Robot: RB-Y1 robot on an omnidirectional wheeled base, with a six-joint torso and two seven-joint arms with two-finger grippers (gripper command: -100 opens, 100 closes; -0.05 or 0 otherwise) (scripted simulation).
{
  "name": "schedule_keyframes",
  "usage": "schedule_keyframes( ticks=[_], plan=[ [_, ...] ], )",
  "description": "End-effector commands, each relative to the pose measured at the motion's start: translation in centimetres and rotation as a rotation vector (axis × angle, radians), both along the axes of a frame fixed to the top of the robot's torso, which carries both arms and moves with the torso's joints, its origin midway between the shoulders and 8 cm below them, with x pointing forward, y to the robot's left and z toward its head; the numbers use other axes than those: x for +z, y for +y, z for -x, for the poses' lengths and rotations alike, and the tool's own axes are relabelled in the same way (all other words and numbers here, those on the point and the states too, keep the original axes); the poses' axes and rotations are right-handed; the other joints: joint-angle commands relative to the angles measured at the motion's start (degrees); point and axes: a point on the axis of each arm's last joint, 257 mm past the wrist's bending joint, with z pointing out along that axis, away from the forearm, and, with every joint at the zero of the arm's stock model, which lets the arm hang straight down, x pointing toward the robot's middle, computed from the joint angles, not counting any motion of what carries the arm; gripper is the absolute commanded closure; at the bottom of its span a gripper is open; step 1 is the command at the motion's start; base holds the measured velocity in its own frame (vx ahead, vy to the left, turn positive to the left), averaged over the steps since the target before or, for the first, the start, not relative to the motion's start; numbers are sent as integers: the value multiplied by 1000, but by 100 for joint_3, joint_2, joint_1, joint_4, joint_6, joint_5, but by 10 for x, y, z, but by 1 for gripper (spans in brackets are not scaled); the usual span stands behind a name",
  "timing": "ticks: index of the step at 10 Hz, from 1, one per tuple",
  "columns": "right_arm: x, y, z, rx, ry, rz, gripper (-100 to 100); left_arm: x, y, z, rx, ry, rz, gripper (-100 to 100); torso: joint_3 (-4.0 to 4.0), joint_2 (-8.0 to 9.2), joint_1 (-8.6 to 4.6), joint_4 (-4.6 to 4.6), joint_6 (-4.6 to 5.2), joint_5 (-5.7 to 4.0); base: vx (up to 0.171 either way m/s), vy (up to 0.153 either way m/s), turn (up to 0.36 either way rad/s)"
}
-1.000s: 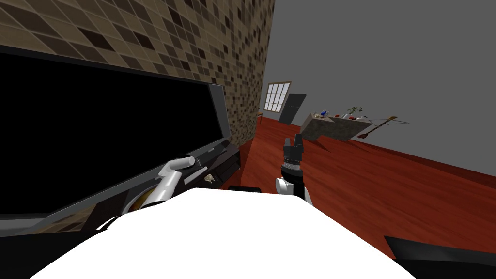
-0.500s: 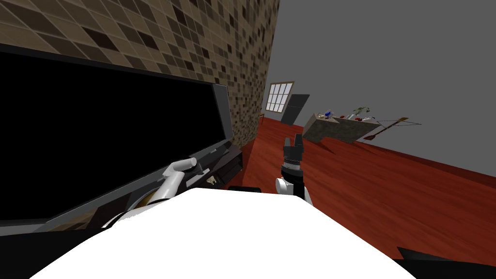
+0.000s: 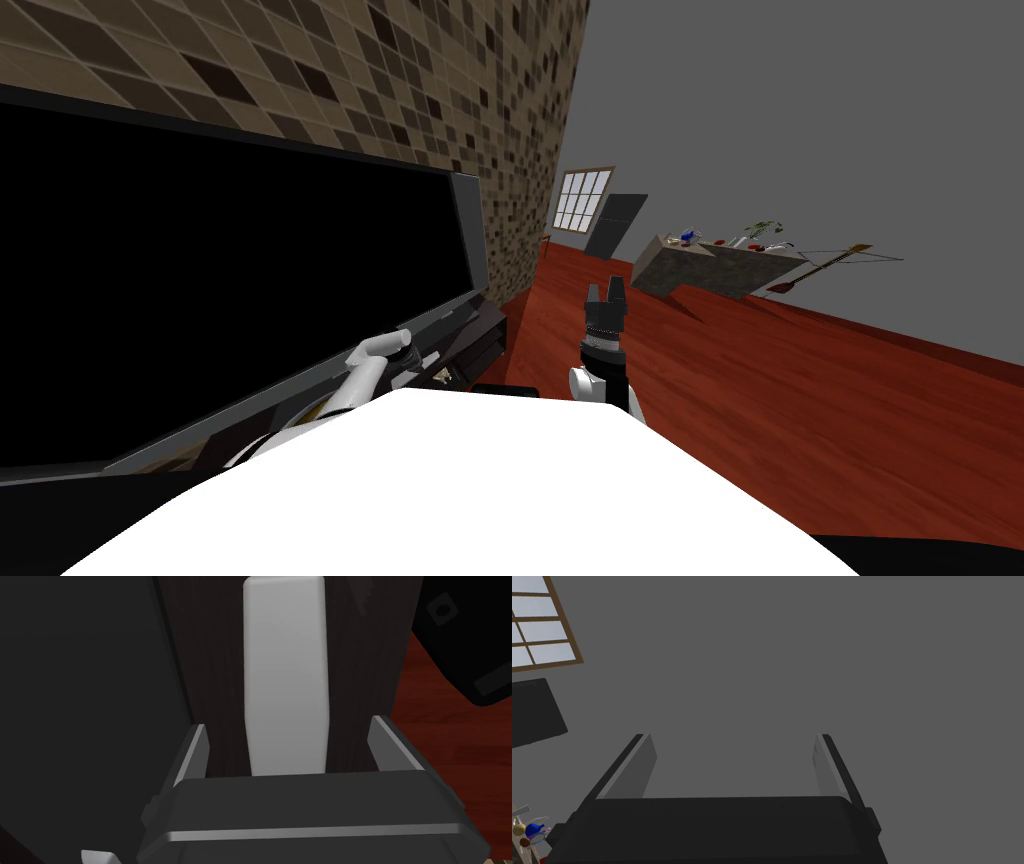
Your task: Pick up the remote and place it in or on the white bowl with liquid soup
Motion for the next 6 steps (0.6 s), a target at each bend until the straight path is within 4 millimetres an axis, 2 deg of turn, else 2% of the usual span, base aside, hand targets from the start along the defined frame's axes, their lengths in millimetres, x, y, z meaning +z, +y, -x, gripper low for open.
schedule_keyframes(
  ticks=[1,3,4,5,6],
  plan=[
    [0,0,0,0,0,0,0,-9,-12,13,6,51,31,-100,0,0,0,0,0,0,71,120,27],
    [0,0,0,0,0,0,0,-19,-25,28,9,98,60,-100,-1,0,-7,0,0,-1,41,75,17],
    [0,0,0,0,0,0,0,-16,-20,24,8,82,50,-100,5,11,-22,1,1,-3,-8,1,-14],
    [0,0,0,0,0,0,0,-16,-21,25,8,86,52,0,12,21,-40,4,1,-8,0,0,0],
    [0,0,0,0,0,0,0,-27,-25,29,6,86,51,-100,13,23,-45,5,1,-9,4,-5,14]
  ],
)
